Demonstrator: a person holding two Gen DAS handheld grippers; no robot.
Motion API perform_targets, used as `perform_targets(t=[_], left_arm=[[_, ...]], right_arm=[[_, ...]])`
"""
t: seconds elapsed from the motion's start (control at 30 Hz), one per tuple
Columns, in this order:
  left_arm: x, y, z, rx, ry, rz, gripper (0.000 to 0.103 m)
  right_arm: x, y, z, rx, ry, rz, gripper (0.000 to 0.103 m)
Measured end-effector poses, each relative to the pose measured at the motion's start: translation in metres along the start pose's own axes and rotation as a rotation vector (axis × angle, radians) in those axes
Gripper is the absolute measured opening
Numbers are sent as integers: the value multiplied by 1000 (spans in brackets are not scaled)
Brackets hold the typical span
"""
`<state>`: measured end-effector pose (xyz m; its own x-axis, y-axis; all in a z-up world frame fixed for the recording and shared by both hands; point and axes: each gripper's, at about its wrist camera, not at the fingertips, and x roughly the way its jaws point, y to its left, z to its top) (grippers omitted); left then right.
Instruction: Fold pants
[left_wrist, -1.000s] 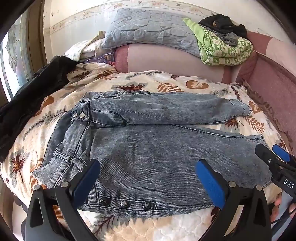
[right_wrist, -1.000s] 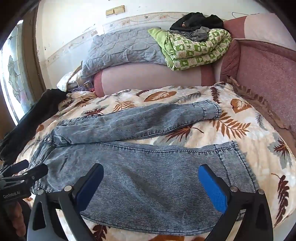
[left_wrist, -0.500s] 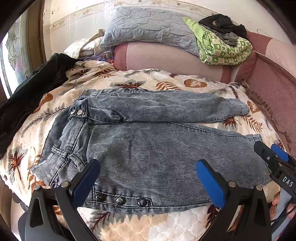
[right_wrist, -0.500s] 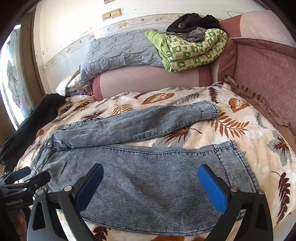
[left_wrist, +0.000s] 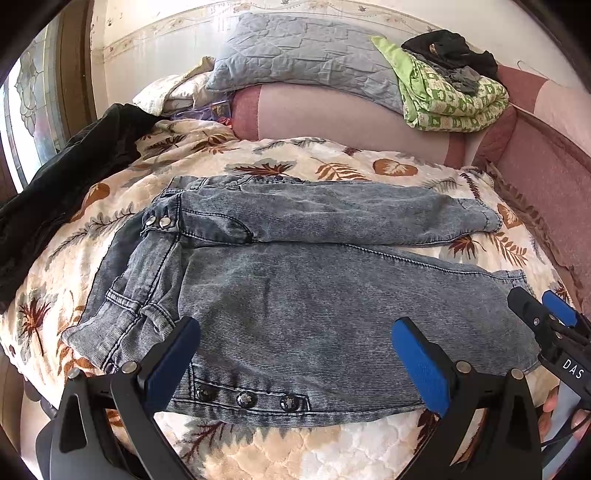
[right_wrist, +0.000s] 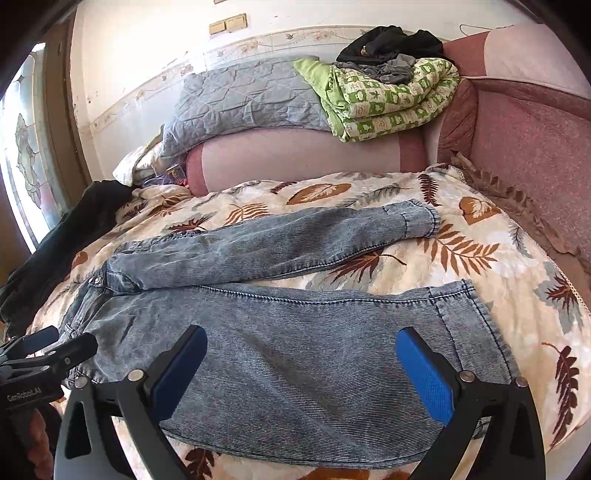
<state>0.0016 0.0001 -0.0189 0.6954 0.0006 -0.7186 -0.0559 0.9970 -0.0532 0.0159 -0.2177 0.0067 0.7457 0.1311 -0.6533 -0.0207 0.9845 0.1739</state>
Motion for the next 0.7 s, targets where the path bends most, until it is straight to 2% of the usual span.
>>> perform_targets(t=[0.7], left_arm=[[1,4,2,-11,3,-1,103]], right_arm=[[2,6,-2,-25,9,4,103]])
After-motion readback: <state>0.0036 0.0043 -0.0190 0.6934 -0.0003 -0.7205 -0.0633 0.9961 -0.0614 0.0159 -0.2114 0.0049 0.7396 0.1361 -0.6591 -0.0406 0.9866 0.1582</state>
